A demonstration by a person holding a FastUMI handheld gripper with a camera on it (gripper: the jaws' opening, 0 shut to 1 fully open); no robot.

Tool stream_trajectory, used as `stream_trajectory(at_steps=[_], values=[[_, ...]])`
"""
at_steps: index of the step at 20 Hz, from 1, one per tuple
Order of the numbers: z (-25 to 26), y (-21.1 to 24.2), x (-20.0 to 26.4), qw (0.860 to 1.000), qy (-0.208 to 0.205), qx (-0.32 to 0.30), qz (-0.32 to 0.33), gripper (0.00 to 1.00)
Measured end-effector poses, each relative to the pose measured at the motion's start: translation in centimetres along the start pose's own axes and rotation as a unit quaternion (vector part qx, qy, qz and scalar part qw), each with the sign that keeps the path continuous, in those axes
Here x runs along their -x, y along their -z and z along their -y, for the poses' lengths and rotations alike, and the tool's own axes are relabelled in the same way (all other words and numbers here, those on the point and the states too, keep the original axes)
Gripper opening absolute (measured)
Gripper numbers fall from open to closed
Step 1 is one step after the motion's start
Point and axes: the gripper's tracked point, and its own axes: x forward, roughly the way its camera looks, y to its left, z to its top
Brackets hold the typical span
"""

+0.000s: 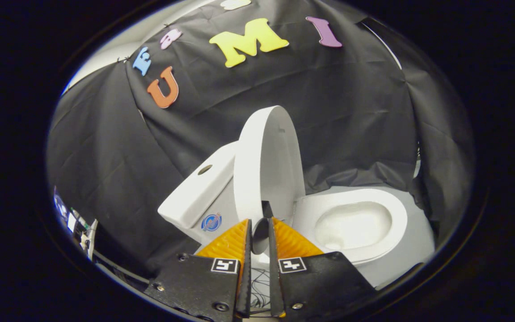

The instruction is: Open the toilet lid.

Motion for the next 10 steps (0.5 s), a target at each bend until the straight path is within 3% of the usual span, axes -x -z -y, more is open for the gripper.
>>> stream_trajectory(at_steps=[10], values=[[-3.3,0.4,-1.4,1.0,-0.004,0.026,-0.006,0.2]])
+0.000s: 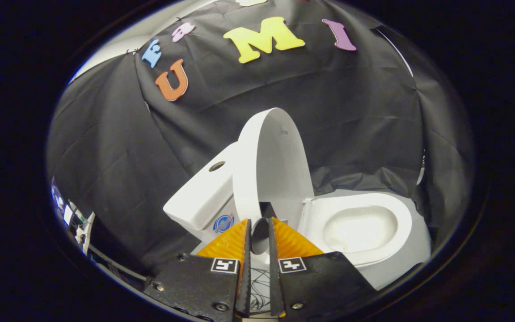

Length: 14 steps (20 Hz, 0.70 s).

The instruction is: Open the toilet lid.

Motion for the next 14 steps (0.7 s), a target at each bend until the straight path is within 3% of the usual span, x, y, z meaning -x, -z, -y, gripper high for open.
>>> stream_trajectory(at_steps=[14], values=[[-3.7,0.7,-2.2,0.999,-0.007,0.036,-0.013,0.2]])
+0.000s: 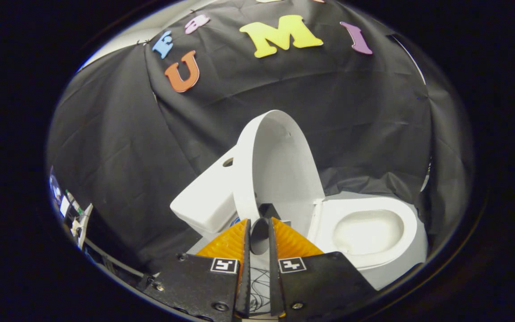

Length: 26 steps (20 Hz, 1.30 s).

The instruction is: Open the toilet lid.

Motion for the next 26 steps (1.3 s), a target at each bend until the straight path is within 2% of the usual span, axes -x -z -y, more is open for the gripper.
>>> stream_trajectory(at_steps=[14,18,19,23,25,26], values=[[-1.7,0.4,-0.9,0.999,-0.001,0.047,-0.004,0.2],[-1.3,1.4,-1.0,0.999,-0.03,0.033,-0.026,0.34],[-1.0,1.2,-0.6,0.999,-0.03,0.027,-0.028,0.41],[-0.3,0.4,1.9,0.999,-0.045,0.015,-0.009,0.55],[0.8,-0.2,3.6,0.999,-0.038,0.022,0.006,0.61],[1.6,-0.8,4.6,0.999,-0.032,0.027,0.018,0.61]])
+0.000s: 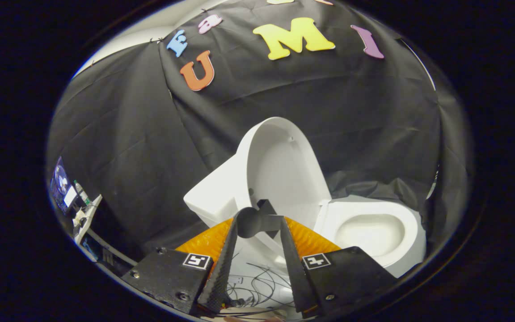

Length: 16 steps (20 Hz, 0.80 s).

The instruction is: Open the toilet lid.

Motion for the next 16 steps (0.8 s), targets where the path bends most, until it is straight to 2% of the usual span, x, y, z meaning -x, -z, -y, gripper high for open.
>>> stream_trajectory(at_steps=[3,6,10,16], values=[[2.7,-1.4,3.4,0.999,0.027,0.012,0.034,0.62],[6.6,-3.2,7.0,0.994,0.076,0.028,0.075,0.62],[10.5,-5.3,12.7,0.982,0.131,0.046,0.128,0.62],[14.6,-6.5,20.0,0.963,0.182,0.063,0.191,0.62]])
